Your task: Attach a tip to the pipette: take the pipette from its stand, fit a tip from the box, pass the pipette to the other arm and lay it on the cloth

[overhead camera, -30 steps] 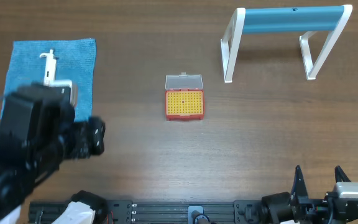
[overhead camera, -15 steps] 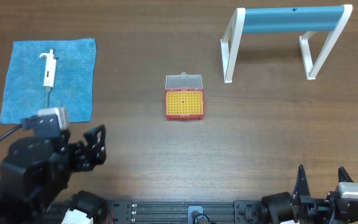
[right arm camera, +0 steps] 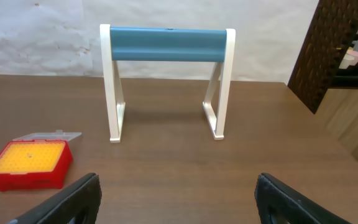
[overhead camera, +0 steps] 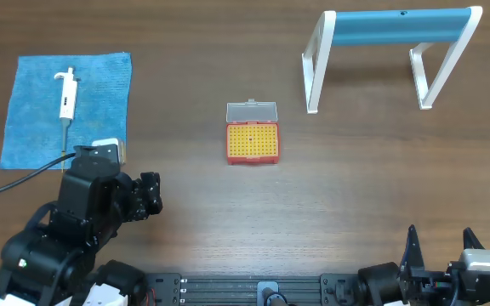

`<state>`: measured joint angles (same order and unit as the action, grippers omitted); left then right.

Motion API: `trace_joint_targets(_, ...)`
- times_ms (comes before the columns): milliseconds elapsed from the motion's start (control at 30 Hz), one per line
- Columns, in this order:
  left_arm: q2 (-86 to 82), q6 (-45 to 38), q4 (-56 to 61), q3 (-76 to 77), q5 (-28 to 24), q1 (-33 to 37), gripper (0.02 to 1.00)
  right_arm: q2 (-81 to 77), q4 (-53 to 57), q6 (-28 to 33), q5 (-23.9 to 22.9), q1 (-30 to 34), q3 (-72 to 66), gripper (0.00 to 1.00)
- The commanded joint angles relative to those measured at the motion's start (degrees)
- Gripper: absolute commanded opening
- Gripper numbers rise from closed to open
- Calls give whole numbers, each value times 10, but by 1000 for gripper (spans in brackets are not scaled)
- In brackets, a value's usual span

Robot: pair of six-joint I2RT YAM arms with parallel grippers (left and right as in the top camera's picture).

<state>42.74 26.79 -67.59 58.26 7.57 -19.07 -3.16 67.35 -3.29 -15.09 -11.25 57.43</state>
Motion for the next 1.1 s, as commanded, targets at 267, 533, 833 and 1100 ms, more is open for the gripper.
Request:
trace_joint_targets(267,-233,-22,480,-242,38,185,858,0,-1,0,-3,1,0,803)
trace_joint_targets(533,-388,-22,821,-525,31,179,858,0,-1,0,-3,1,0,803)
trace_joint_targets(833,-412,-20,670,-579,6,181,858,0,-1,0,-3,1,0,803)
trace_joint_targets(1100,-426,-24,637,-579,-7,205,858,0,-1,0,-3,1,0,803)
